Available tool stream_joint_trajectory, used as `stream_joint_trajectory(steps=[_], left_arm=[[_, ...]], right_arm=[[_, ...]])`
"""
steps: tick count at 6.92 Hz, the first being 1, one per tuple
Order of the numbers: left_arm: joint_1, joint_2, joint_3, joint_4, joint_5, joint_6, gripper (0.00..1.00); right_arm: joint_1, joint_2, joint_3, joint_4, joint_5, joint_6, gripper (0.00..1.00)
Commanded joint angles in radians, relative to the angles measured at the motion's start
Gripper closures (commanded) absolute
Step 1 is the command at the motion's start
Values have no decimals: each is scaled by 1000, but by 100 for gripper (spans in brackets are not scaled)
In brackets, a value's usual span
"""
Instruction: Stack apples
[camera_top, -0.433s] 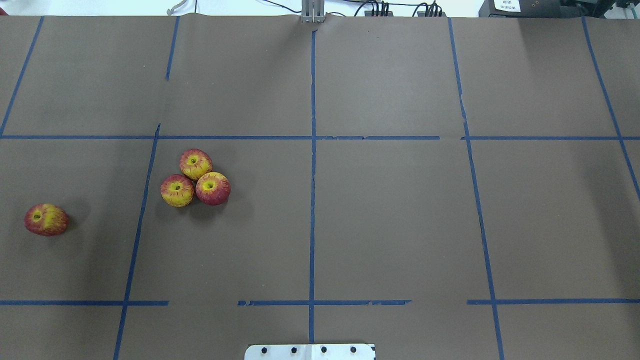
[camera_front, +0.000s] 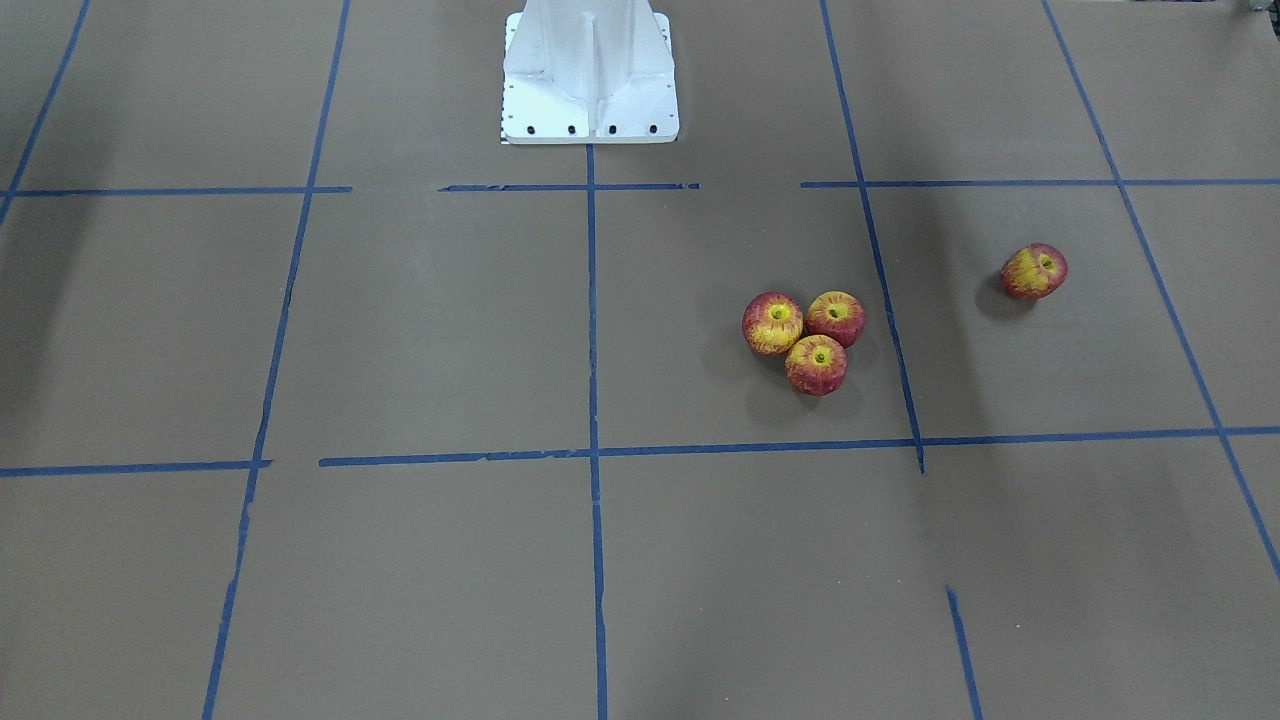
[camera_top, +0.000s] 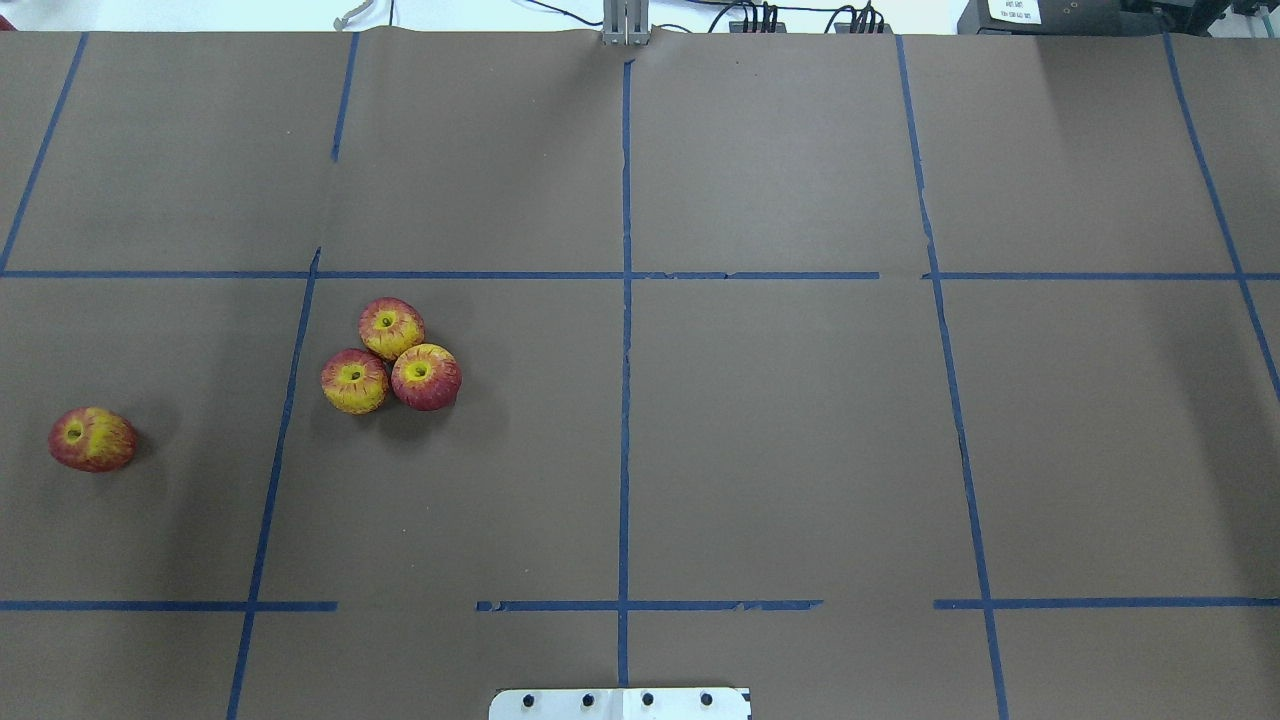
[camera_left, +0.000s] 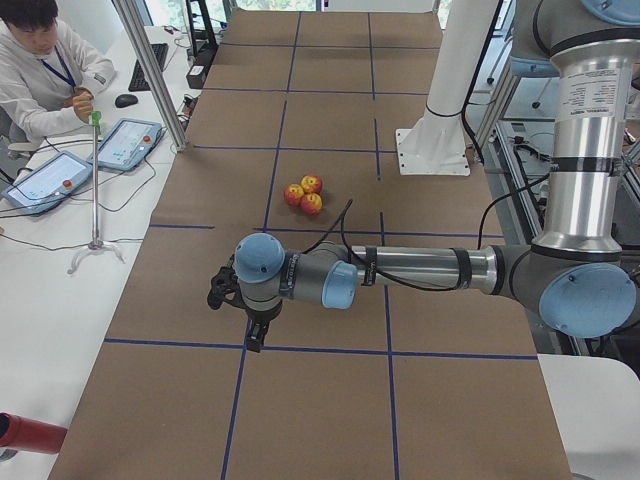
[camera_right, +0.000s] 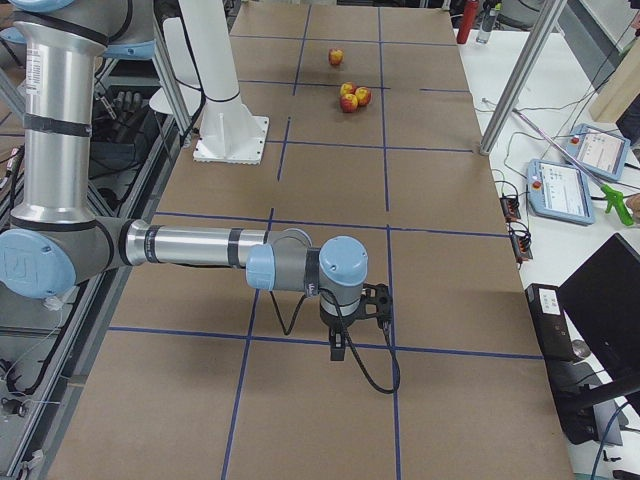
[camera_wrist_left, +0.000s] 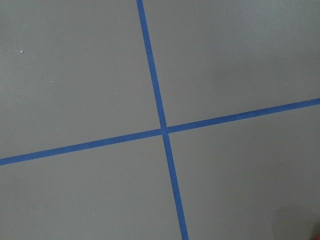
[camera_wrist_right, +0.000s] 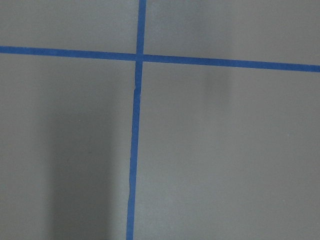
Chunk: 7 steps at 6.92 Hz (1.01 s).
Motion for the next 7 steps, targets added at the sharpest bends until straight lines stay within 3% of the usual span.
stream_joint_trajectory(steps=[1, 3, 5, 7], left_arm=[[-4, 20, -38, -2, 3, -9, 0], [19, 18, -61, -35, -8, -262, 0], [283, 19, -110, -167, 13, -586, 0], [464, 39, -144, -316, 134, -861, 0]], right_arm=[[0, 0, 0, 0, 0, 0, 0], [0, 0, 0, 0, 0, 0, 0], [0, 0, 0, 0, 0, 0, 0], [0, 0, 0, 0, 0, 0, 0]])
